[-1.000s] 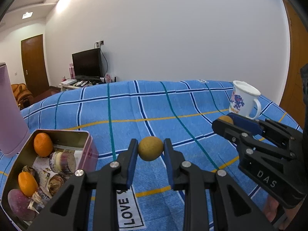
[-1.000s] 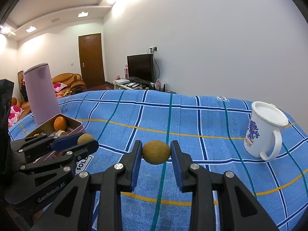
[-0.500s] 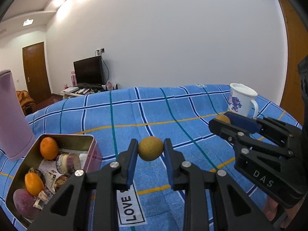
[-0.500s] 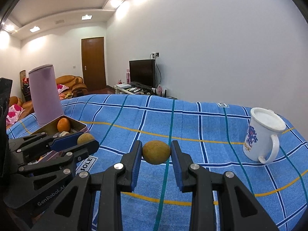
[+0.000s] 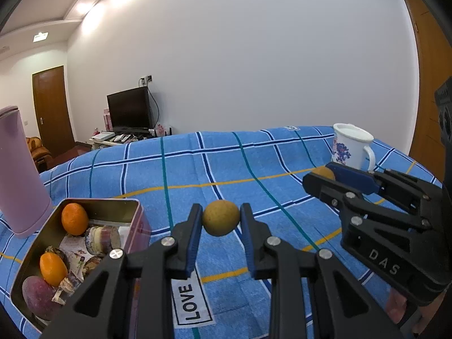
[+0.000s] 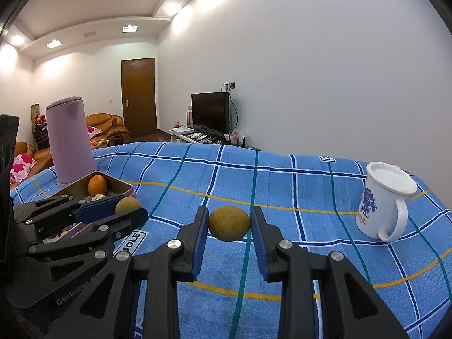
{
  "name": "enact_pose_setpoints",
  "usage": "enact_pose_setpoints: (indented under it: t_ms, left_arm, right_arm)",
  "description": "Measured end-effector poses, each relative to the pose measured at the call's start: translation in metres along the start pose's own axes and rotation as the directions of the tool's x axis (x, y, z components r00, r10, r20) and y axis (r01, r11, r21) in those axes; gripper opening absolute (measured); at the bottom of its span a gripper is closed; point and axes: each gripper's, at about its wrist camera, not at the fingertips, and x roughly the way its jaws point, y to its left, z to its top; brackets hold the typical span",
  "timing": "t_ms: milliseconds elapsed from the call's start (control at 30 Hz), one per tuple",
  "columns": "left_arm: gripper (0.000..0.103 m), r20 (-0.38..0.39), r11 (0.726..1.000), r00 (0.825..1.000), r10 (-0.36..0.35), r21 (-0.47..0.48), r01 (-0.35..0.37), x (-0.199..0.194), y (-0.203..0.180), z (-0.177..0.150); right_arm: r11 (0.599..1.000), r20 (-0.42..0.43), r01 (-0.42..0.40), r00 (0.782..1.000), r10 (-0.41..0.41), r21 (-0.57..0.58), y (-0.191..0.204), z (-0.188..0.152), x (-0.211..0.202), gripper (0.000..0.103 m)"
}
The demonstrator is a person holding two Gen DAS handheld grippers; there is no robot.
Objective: Organize fruits
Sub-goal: 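Lift and carry both small brown fruits toward the pink tin with both tools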
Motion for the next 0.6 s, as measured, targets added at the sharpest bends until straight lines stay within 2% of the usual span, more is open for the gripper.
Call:
enact_pose_setpoints:
  t_ms: [600]
  left_arm:
    - [0.028, -0.001, 1.000, 1.000, -0.007, 0.013, 0.007, -0.017, 0.003, -0.008]
  right_arm:
    - [0.999, 0.004, -0.015, 1.000, 0.015, -0.033, 0.014, 0.000, -0.003, 0.032]
